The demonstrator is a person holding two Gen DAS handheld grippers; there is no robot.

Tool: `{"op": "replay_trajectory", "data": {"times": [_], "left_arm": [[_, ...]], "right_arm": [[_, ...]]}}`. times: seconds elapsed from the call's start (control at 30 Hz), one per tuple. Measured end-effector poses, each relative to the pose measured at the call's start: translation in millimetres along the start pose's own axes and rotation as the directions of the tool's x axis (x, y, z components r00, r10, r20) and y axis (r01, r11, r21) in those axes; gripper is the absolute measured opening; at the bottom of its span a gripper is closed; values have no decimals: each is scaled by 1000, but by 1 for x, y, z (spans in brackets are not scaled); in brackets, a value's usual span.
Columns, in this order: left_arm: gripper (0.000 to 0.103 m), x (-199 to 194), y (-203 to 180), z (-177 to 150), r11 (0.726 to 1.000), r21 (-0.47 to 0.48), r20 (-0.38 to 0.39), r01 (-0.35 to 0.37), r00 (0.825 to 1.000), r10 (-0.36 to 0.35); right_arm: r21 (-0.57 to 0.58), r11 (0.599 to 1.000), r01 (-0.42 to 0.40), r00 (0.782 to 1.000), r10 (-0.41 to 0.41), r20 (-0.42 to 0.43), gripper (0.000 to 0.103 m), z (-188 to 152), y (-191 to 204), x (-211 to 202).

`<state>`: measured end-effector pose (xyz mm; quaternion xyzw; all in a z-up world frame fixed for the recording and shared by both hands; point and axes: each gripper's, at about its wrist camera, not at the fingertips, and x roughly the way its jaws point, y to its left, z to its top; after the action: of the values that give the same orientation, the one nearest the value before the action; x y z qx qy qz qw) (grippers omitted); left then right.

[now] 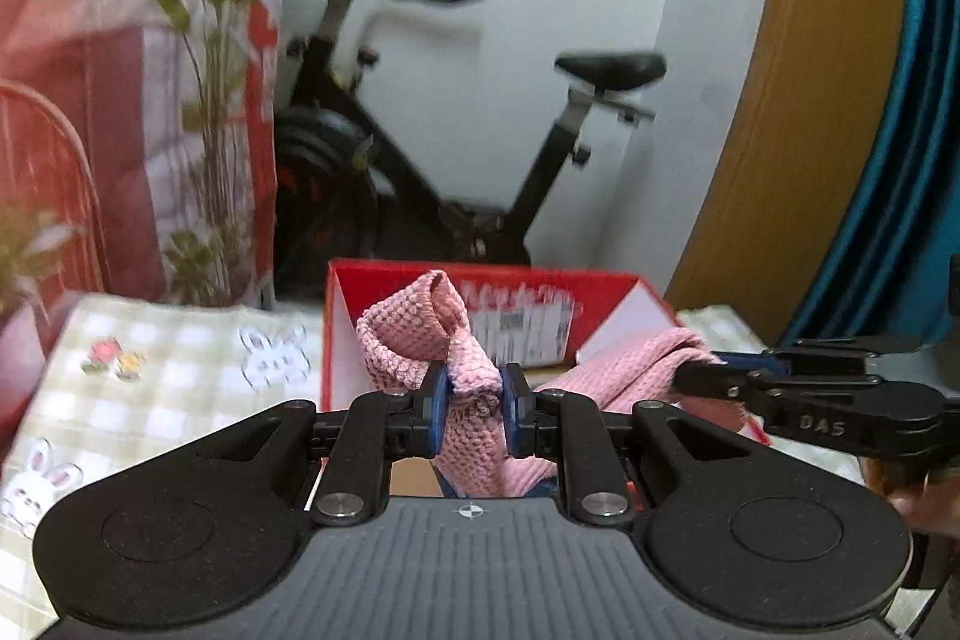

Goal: Organize soft objects
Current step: 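Lower the pink cloth into the box and open both grippers, then withdraw both grippers from the box toward the orange floral cushion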

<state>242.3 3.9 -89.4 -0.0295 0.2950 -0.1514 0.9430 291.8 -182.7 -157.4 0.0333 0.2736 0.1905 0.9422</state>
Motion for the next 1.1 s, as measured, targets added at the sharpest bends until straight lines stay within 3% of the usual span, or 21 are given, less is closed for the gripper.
{"op": "replay_trajectory", "data": {"times": [0.13,0.37,0.5,0.6,0.7,0.77,0.8,1.1], "left_arm": [[20,28,6,-8,1000,-17,-64,2,998,-3],[20,56,17,-16,999,-51,-110,7,994,-12],[20,60,21,-15,997,-72,-98,-4,995,-3],[21,60,26,-13,996,-86,-95,-17,995,9],[29,56,27,-12,997,-76,-86,5,996,-12],[45,50,26,-11,998,-65,-82,3,997,-9],[47,47,25,-10,998,-58,-74,6,997,-10],[48,-4,8,-22,1000,-11,-54,19,998,-20]], "right_arm": [[62,998,16,995,-10,-101,13,-10,-10,31],[99,994,41,987,-25,-159,15,-22,-14,51],[99,992,79,986,-63,-157,15,-22,-16,54],[78,990,115,981,-102,-162,23,-23,-20,52],[76,991,113,985,-102,-142,28,-23,-21,45],[80,990,119,986,-108,-124,32,-22,-22,39],[77,990,120,987,-111,-113,33,-21,-21,35],[38,998,59,998,-58,-21,36,-27,2,-16]]}}
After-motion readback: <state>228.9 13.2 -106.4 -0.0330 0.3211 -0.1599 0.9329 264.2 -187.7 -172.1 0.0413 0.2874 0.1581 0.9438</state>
